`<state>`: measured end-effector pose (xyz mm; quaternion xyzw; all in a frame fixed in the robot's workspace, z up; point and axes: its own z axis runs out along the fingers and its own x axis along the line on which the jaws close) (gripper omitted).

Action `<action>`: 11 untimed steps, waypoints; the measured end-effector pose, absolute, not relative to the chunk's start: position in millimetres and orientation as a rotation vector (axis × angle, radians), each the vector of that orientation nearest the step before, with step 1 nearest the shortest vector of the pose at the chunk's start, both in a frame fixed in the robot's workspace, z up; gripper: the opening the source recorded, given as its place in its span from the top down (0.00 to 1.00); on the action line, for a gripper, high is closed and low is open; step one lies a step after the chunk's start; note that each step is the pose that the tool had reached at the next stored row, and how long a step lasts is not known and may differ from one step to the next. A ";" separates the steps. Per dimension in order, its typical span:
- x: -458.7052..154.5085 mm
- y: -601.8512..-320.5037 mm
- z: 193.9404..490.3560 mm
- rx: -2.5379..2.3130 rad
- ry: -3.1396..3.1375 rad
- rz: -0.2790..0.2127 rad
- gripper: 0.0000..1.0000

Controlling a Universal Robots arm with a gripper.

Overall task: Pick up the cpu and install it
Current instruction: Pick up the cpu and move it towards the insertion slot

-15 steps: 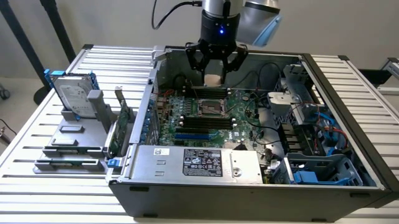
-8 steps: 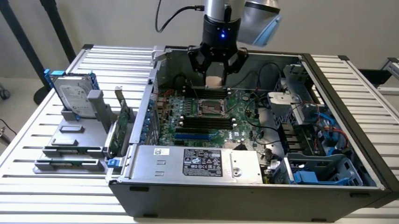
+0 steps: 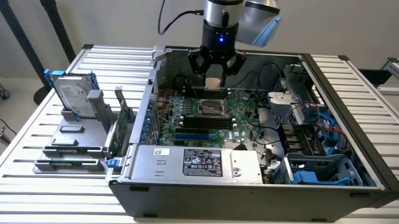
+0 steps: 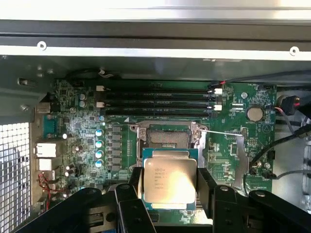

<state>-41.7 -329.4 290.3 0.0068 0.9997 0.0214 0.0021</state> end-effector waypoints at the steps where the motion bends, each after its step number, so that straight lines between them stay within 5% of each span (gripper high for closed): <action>1: -41.7 -327.1 288.4 0.023 3.136 0.067 0.45; 11: -42.5 -319.7 276.6 0.027 3.126 0.065 0.45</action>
